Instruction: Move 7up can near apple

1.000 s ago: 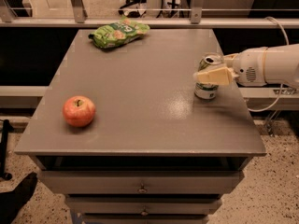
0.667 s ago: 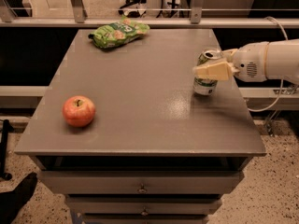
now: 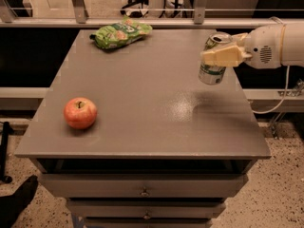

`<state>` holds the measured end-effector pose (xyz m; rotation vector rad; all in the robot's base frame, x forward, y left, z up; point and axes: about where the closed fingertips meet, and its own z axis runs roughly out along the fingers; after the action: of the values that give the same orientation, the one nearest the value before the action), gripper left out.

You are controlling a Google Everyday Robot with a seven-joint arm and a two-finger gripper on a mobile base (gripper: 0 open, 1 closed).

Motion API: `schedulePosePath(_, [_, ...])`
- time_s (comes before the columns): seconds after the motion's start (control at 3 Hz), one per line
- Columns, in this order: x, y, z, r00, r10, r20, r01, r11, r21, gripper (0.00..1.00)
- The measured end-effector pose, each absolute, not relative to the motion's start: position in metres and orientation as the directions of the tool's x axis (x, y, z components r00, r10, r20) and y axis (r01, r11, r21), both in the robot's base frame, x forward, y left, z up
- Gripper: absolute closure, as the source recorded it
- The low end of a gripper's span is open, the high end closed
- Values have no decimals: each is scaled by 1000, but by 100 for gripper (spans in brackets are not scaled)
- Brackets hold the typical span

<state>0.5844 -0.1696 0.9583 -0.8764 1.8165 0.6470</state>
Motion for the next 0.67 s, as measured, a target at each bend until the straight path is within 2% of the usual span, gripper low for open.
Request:
schedulePosePath(0.33, [581, -152, 955, -252, -284, -925, -821, 568, 50, 100])
schedulePosePath(0.67, [574, -105, 952, -221, -263, -939, -861, 504, 62, 100])
